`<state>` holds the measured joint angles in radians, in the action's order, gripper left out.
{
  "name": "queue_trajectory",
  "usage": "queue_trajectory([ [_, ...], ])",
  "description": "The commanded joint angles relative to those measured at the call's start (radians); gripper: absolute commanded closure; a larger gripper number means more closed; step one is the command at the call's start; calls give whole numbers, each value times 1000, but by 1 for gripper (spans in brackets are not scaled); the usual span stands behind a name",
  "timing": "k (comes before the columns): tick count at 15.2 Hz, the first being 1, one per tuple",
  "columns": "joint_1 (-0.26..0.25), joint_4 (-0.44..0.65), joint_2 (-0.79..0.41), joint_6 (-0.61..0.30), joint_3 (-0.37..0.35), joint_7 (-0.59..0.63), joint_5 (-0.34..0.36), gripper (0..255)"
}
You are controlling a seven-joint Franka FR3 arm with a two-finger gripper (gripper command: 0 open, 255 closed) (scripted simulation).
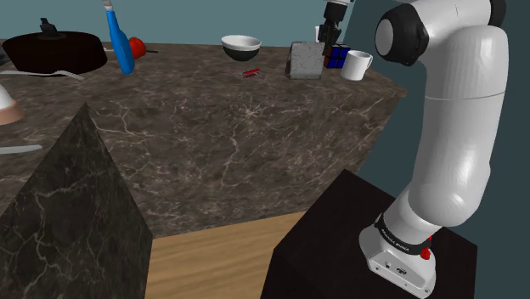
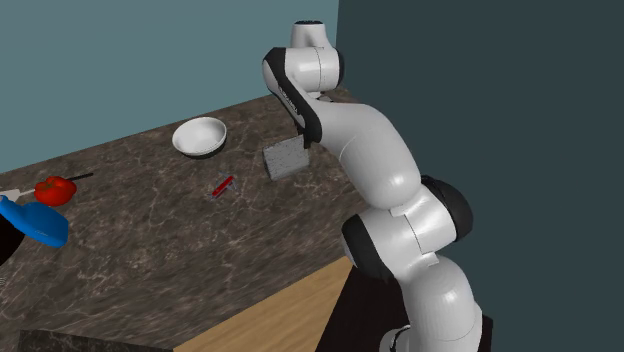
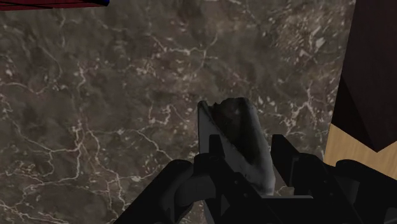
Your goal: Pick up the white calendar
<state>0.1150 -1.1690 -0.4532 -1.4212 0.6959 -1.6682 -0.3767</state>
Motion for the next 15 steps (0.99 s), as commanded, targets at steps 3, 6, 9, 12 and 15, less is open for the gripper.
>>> queue_trajectory([
  [3, -1, -2, 0, -1, 0, 1, 0, 255],
  [6, 14, 47, -13, 35, -3, 5, -8, 255],
  [9, 41, 125, -35, 90, -7, 11, -23, 255],
  [12, 77, 217, -65, 151, -13, 19, -43, 255],
  [15, 126, 335, -106, 222, -25, 31, -71, 255],
])
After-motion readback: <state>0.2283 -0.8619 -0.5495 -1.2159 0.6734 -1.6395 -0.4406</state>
